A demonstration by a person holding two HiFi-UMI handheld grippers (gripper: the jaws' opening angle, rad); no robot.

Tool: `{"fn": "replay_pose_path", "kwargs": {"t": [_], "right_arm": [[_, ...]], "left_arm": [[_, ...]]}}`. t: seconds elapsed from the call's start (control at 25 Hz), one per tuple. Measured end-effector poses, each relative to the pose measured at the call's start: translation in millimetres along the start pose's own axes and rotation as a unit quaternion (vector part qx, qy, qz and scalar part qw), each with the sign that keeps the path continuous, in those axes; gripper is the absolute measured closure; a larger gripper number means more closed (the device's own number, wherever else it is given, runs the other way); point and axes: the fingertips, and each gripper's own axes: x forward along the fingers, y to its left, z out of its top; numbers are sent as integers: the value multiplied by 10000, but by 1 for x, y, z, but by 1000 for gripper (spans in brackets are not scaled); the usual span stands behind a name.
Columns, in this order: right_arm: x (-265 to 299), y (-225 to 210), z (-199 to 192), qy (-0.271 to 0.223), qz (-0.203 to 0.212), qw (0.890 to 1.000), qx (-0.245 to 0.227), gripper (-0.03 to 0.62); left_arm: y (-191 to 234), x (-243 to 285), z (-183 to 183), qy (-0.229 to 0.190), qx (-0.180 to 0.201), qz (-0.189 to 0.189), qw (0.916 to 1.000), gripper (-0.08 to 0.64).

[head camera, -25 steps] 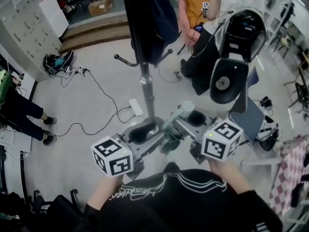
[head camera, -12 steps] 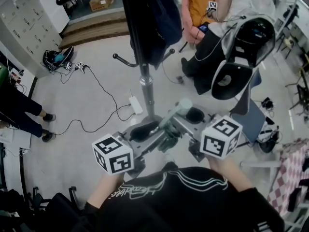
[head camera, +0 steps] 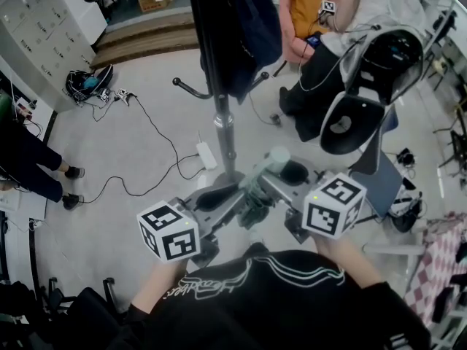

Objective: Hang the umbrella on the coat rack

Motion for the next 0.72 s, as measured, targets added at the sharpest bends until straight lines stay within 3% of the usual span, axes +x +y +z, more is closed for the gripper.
{"fn": "replay_pose_path", "kwargs": {"t": [0.72], "right_arm": [[8,-9,-2,56,46,10000,-5,428]], "left_arm": [[16,-14,30,-269,138,445,9986,528]]}}
